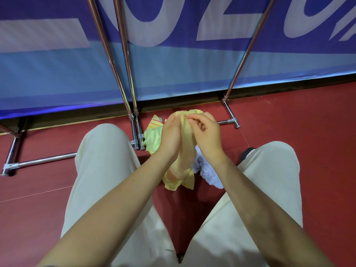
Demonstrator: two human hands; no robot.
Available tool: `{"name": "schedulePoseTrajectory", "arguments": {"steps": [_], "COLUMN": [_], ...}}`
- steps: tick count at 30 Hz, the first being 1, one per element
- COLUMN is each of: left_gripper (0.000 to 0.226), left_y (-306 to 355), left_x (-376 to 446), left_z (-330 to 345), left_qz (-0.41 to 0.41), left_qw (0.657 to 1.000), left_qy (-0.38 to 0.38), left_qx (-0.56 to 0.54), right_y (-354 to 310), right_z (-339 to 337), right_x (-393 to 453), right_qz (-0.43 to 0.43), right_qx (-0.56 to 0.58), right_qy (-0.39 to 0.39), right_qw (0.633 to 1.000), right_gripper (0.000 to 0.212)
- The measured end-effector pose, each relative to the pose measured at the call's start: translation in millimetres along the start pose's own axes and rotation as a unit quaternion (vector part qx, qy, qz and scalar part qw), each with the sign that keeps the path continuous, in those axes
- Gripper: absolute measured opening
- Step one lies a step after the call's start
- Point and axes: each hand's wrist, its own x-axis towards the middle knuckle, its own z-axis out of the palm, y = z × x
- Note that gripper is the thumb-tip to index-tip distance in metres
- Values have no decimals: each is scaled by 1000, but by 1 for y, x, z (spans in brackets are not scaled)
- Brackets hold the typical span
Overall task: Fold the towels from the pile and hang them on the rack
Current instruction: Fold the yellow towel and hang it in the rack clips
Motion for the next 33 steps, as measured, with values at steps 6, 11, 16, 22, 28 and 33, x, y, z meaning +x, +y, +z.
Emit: {"name": "schedulePoseTrajectory", "arguments": {"steps": [6,11,16,22,28,33], "left_gripper": [33,24,22,30,29,33], "left_y": [1,1,-2,-6,-4,-5], "left_x": [1,0,0,-2,-5,-10], "left_z": [-4,-7,-8,-10,-10,-8], "left_qz": [-80,-130,-138,-100,-12,14], "left_qw": [996,987,983,993,998,996], "left_qy": [-15,-33,-46,-3,3,-29], "left_qx": [-31,-92,-117,-56,67,81], "right_y": [8,9,12,12,-1,-3], "right_z": [-7,-5,-5,-10,-10,-9], "right_x": [4,-5,-11,-13,-15,-12], "right_qz": [-10,-39,-62,-72,-8,73], "right_qx": [-56,-79,-84,-48,24,53], "right_qy": [14,9,28,0,-15,8], "right_qw": [998,996,994,996,1000,996], "right_gripper": [25,19,15,11,18,19]}}
